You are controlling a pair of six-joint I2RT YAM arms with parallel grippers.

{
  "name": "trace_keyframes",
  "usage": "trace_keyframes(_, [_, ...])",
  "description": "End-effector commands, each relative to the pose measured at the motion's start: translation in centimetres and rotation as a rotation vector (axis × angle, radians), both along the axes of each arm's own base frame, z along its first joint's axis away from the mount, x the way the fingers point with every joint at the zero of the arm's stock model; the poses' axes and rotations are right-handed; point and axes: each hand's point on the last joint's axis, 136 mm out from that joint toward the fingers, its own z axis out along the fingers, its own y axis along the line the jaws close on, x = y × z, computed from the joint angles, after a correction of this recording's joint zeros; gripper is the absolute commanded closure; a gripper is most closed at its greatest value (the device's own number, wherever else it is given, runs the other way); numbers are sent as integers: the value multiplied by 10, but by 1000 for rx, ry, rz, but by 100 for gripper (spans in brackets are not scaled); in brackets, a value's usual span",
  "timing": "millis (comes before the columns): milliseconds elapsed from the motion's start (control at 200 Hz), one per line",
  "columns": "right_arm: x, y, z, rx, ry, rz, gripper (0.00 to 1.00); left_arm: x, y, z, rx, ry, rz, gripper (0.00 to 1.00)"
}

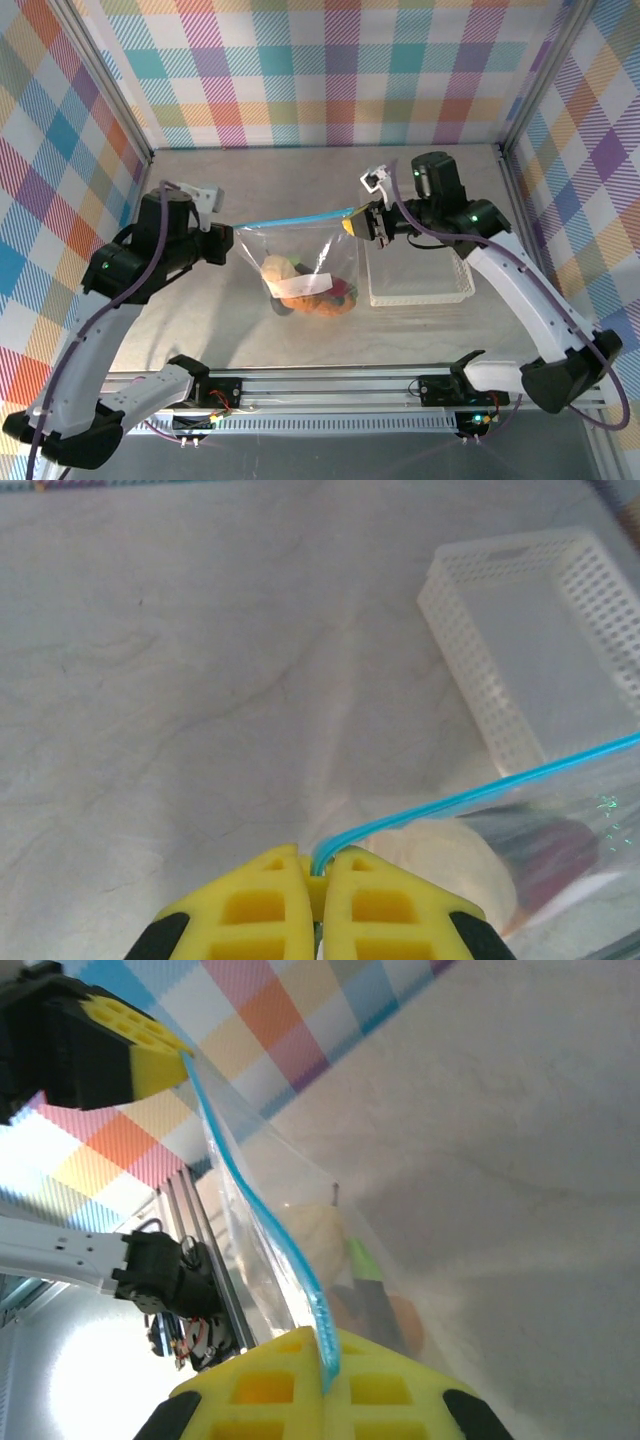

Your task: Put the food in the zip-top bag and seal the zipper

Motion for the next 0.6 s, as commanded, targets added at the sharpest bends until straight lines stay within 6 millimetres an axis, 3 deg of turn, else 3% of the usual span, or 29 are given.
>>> trace_keyframes(0, [24, -9, -58, -149, 161, -84, 100, 40, 13, -33, 93, 47, 118, 100])
trace_keyframes(135, [71, -2, -89, -242, 167, -133, 100, 89, 5, -61, 143, 83, 118, 100])
trace_keyframes(365, [156, -2, -106, -273, 99, -261, 100, 163, -8, -81, 125, 78, 91, 100])
trace_keyframes(595, [213, -5, -133, -306, 28, -359, 100, 217, -17, -117, 117, 80, 77, 100])
